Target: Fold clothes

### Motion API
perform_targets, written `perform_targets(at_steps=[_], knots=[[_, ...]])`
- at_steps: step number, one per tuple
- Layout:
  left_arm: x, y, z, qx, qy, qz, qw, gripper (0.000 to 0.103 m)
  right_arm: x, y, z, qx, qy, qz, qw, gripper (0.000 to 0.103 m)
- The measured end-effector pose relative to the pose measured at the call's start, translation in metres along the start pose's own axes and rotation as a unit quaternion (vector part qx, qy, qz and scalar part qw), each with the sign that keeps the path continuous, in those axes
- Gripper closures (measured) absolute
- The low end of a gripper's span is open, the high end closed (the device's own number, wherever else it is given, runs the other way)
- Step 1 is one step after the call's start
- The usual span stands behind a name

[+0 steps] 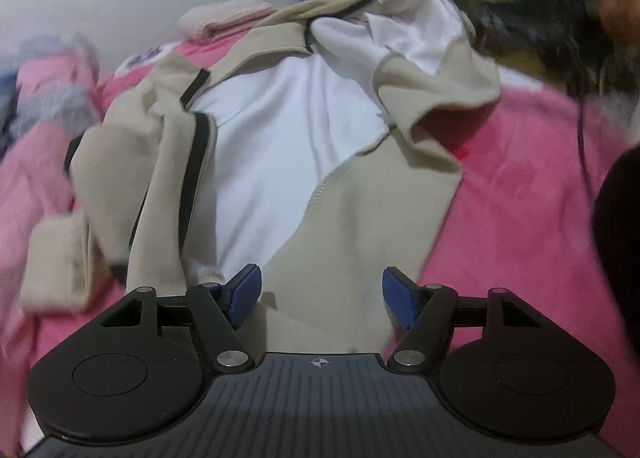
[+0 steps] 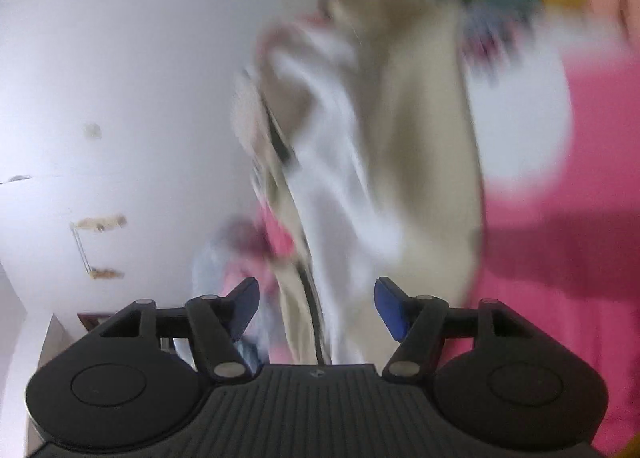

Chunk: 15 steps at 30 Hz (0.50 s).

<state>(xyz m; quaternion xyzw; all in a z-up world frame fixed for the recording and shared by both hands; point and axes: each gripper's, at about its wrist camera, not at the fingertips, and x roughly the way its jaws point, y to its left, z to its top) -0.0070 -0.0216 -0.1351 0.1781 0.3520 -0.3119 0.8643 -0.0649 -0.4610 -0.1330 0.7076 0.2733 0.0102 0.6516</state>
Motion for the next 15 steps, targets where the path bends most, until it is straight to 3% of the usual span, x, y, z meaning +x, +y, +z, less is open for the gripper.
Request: perform_targets(at_steps=[4, 9, 12, 15], knots=[[-0.025, 0.012, -0.014, -0.110, -0.004, -0.019, 0.9938, 0.034, 0.030, -0.021, -0.036, 0.005, 0.036, -0.058, 0.998, 0.036], [-0.055, 0.037, -0.045, -0.235, -0.041, 0.016, 0.9709, 0.034, 0.053, -0.028, -0.055, -0.024, 0.024, -0.109, 0.993, 0.036], [-0.055, 0.051, -0.057, -0.283, -0.039, 0.032, 0.9577, 0.034, 0.056, -0.024, -0.050, -0.028, -0.005, -0.104, 0.994, 0.036], [-0.057, 0.057, -0.060, -0.302, -0.050, 0.055, 0.9504, 0.034, 0.051, -0.031, -0.047, 0.017, -0.027, -0.094, 0.995, 0.036]])
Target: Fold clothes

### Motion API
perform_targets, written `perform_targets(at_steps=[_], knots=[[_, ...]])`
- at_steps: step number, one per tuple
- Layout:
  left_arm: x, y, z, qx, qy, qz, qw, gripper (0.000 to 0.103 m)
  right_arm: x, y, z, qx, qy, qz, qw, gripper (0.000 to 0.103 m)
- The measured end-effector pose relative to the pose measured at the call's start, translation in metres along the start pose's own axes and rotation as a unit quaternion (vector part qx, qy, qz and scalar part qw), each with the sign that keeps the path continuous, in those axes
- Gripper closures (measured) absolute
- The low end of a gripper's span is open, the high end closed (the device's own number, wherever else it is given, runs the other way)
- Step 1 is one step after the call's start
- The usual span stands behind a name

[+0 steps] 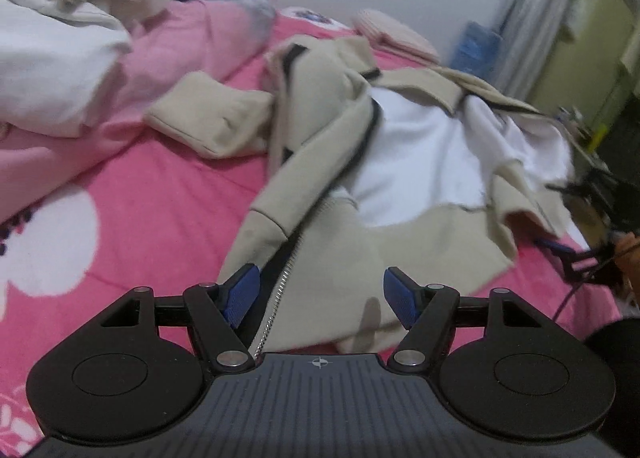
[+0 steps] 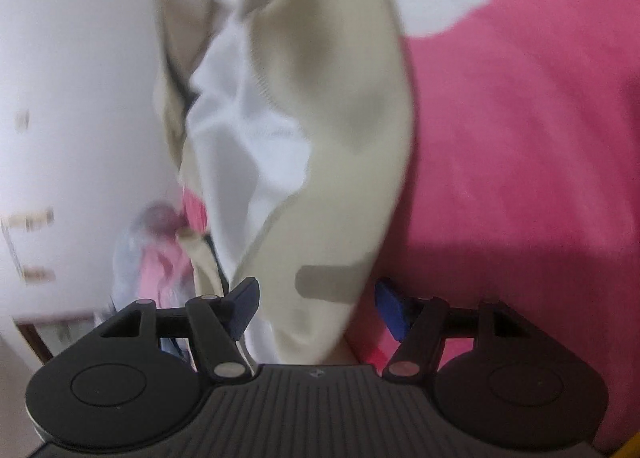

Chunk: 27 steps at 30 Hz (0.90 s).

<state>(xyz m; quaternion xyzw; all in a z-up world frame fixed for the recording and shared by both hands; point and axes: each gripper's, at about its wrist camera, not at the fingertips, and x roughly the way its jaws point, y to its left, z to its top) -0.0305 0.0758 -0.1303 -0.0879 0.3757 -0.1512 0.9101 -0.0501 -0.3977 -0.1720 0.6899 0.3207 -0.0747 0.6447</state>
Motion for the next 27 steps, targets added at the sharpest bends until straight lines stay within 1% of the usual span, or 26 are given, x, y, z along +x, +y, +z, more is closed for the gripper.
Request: perform_targets(at_steps=[2, 3, 4, 6, 8, 10, 11, 13, 14, 15, 16, 18, 22, 23, 25, 26, 27], knots=[[-0.009, 0.006, 0.001, -0.019, -0.024, 0.008, 0.9995, 0.032, 0.001, -0.006, 0.000, 0.021, -0.009, 0.004, 1.000, 0.036], [-0.012, 0.008, 0.001, -0.027, -0.033, 0.013, 0.9990, 0.028, 0.003, -0.006, 0.000, 0.024, -0.012, 0.007, 1.000, 0.036], [-0.014, 0.011, 0.001, -0.030, -0.039, 0.022, 0.9986, 0.027, 0.003, -0.007, -0.002, 0.022, -0.014, 0.009, 1.000, 0.036], [-0.012, 0.017, -0.001, -0.024, -0.038, 0.040, 0.9982, 0.026, 0.004, -0.008, -0.006, 0.014, -0.015, 0.010, 1.000, 0.036], [-0.007, 0.024, -0.003, -0.029, -0.021, 0.038, 0.9986, 0.025, 0.006, -0.006, -0.009, 0.001, -0.014, 0.007, 1.000, 0.036], [0.004, 0.027, -0.003, -0.035, 0.009, 0.016, 0.9992, 0.025, 0.004, -0.002, -0.012, -0.017, -0.011, 0.005, 1.000, 0.036], [0.007, 0.026, -0.004, -0.037, 0.016, 0.010, 0.9991, 0.025, 0.006, 0.000, -0.013, -0.026, -0.007, 0.005, 1.000, 0.035], [0.010, 0.023, -0.006, -0.043, 0.014, 0.009, 0.9989, 0.031, 0.000, 0.001, -0.018, -0.038, 0.000, 0.004, 0.999, 0.034], [0.012, 0.022, -0.007, -0.046, 0.013, 0.009, 0.9988, 0.048, -0.002, 0.001, -0.020, -0.042, 0.005, 0.004, 0.999, 0.034], [0.013, 0.020, -0.006, -0.045, 0.013, 0.014, 0.9988, 0.072, -0.004, 0.000, -0.019, -0.045, 0.008, 0.004, 0.999, 0.033], [0.013, 0.019, -0.005, -0.044, 0.012, 0.020, 0.9988, 0.079, -0.002, 0.000, -0.018, -0.046, 0.007, 0.003, 0.999, 0.033], [-0.001, 0.024, 0.006, -0.040, -0.017, 0.046, 0.9980, 0.095, 0.000, -0.001, -0.017, -0.049, 0.004, 0.002, 0.999, 0.034], [-0.027, 0.034, 0.028, -0.031, -0.076, 0.097, 0.9919, 0.095, -0.006, -0.005, -0.018, -0.052, -0.005, 0.012, 0.999, 0.037], [-0.036, 0.040, 0.036, -0.030, -0.097, 0.122, 0.9873, 0.095, -0.004, -0.005, -0.018, -0.050, -0.007, 0.012, 0.999, 0.039], [-0.050, 0.061, 0.055, -0.040, -0.132, 0.183, 0.9734, 0.095, -0.001, -0.005, -0.018, -0.046, -0.010, 0.014, 0.999, 0.042], [-0.052, 0.072, 0.062, -0.049, -0.134, 0.207, 0.9678, 0.095, 0.001, -0.005, -0.017, -0.044, -0.011, 0.015, 0.999, 0.043], [-0.049, 0.085, 0.069, -0.063, -0.122, 0.226, 0.9645, 0.091, 0.002, -0.005, -0.017, -0.042, -0.013, 0.016, 0.999, 0.044]])
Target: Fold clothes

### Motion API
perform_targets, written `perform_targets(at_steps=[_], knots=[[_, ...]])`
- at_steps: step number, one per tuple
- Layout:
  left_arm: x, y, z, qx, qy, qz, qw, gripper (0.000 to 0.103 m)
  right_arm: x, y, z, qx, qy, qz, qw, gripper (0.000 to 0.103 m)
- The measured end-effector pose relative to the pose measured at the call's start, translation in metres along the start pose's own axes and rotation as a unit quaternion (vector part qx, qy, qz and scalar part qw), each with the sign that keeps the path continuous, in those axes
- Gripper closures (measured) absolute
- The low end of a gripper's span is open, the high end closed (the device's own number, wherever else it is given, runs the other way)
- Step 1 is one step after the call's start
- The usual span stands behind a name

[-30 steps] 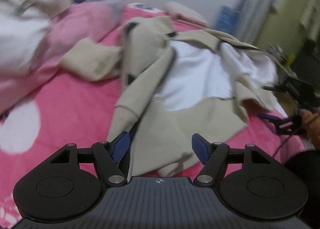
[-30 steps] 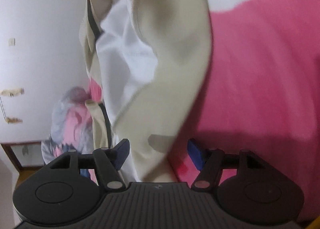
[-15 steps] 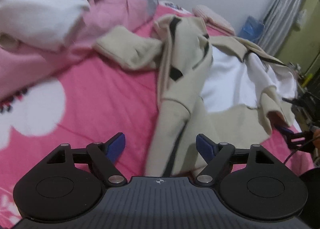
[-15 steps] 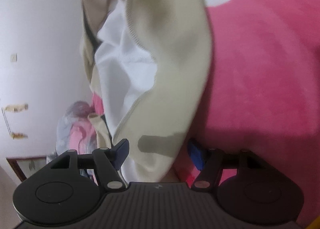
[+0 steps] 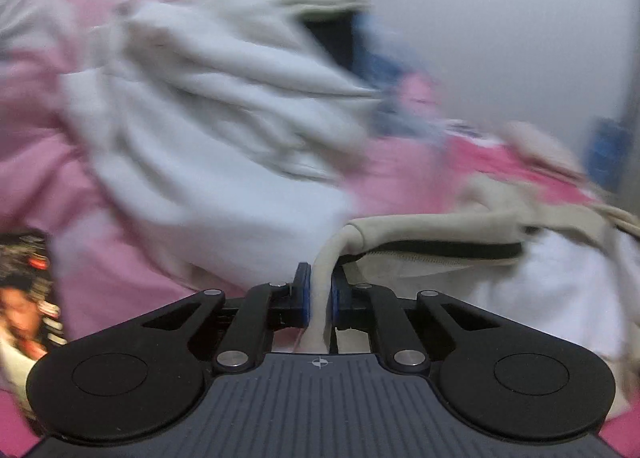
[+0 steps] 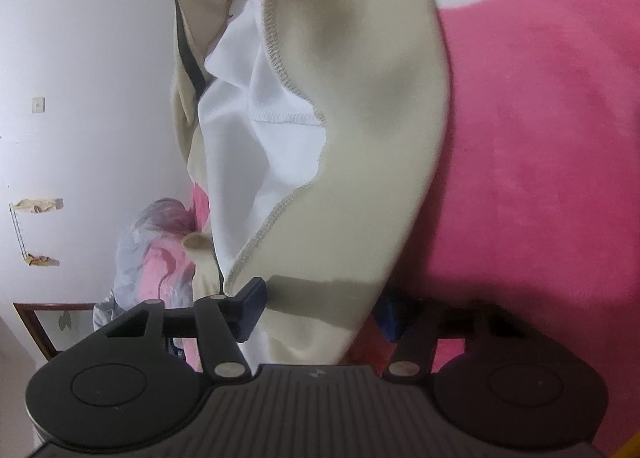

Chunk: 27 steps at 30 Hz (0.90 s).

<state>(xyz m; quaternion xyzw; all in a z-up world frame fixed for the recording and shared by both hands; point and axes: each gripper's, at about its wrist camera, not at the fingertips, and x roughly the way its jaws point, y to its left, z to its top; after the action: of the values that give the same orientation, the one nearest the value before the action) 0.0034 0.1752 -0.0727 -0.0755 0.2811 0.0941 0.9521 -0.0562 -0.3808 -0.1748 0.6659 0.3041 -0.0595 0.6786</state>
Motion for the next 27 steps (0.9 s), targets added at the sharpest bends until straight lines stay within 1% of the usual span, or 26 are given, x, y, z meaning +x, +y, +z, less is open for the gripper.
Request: perform_targets(at_steps=[1, 3, 4, 5, 6, 7, 9, 11, 12, 13, 14, 15, 16, 18, 20, 23, 25, 27], knots=[[0.012, 0.009, 0.004, -0.007, 0.029, 0.014, 0.9995, 0.088, 0.002, 0.000, 0.000, 0.002, -0.002, 0.001, 1.000, 0.044], [0.025, 0.023, 0.004, -0.025, 0.071, 0.023, 0.9969, 0.071, 0.002, 0.000, 0.000, 0.006, -0.002, 0.003, 1.000, 0.045], [0.025, 0.028, 0.002, -0.040, 0.083, 0.016, 0.9956, 0.068, 0.006, 0.002, 0.001, 0.006, -0.002, 0.002, 1.000, 0.045], [0.022, 0.032, 0.000, -0.052, 0.092, 0.005, 0.9944, 0.058, 0.007, 0.003, 0.001, 0.007, -0.002, 0.003, 1.000, 0.045], [0.015, 0.036, -0.004, -0.063, 0.092, -0.004, 0.9938, 0.050, 0.009, 0.004, 0.002, 0.008, -0.002, 0.003, 1.000, 0.045], [0.008, 0.040, -0.008, -0.073, 0.091, -0.013, 0.9930, 0.047, 0.010, 0.004, 0.002, 0.008, 0.000, 0.002, 1.000, 0.045], [-0.009, 0.044, -0.014, -0.075, 0.070, -0.023, 0.9944, 0.037, 0.012, 0.004, 0.003, 0.011, 0.002, 0.003, 1.000, 0.045], [-0.026, 0.048, -0.020, -0.077, 0.051, -0.038, 0.9950, 0.031, 0.014, 0.004, 0.004, 0.016, 0.003, 0.005, 1.000, 0.045], [-0.035, 0.049, -0.023, -0.078, 0.042, -0.046, 0.9950, 0.029, 0.015, 0.003, 0.004, 0.018, 0.004, 0.007, 1.000, 0.045], [-0.038, 0.048, -0.027, -0.082, 0.051, -0.072, 0.9927, 0.028, 0.016, 0.003, 0.005, 0.021, 0.004, 0.008, 1.000, 0.045], [-0.035, 0.043, -0.032, -0.085, 0.073, -0.103, 0.9883, 0.028, 0.016, 0.003, 0.005, 0.023, 0.005, 0.010, 1.000, 0.045], [-0.033, 0.037, -0.036, -0.088, 0.096, -0.134, 0.9825, 0.028, 0.016, 0.003, 0.006, 0.026, 0.005, 0.011, 1.000, 0.045], [-0.029, 0.030, -0.046, -0.096, 0.126, -0.163, 0.9738, 0.028, 0.017, 0.002, 0.006, 0.028, 0.005, 0.013, 1.000, 0.045], [-0.016, 0.013, -0.064, -0.116, 0.177, -0.202, 0.9562, 0.028, 0.017, 0.001, 0.007, 0.034, 0.006, 0.017, 0.999, 0.045], [-0.002, -0.004, -0.081, -0.136, 0.201, -0.224, 0.9439, 0.028, 0.017, 0.000, 0.007, 0.038, 0.006, 0.019, 0.999, 0.045], [0.019, -0.023, -0.096, -0.152, 0.213, -0.225, 0.9387, 0.028, 0.017, -0.001, 0.007, 0.044, 0.007, 0.021, 0.999, 0.045], [0.021, -0.031, -0.094, -0.135, 0.184, -0.217, 0.9491, 0.028, 0.017, -0.001, 0.008, 0.046, 0.007, 0.022, 0.999, 0.045], [0.022, -0.032, -0.089, -0.126, 0.164, -0.207, 0.9563, 0.028, 0.018, -0.001, 0.008, 0.047, 0.008, 0.022, 0.999, 0.045]])
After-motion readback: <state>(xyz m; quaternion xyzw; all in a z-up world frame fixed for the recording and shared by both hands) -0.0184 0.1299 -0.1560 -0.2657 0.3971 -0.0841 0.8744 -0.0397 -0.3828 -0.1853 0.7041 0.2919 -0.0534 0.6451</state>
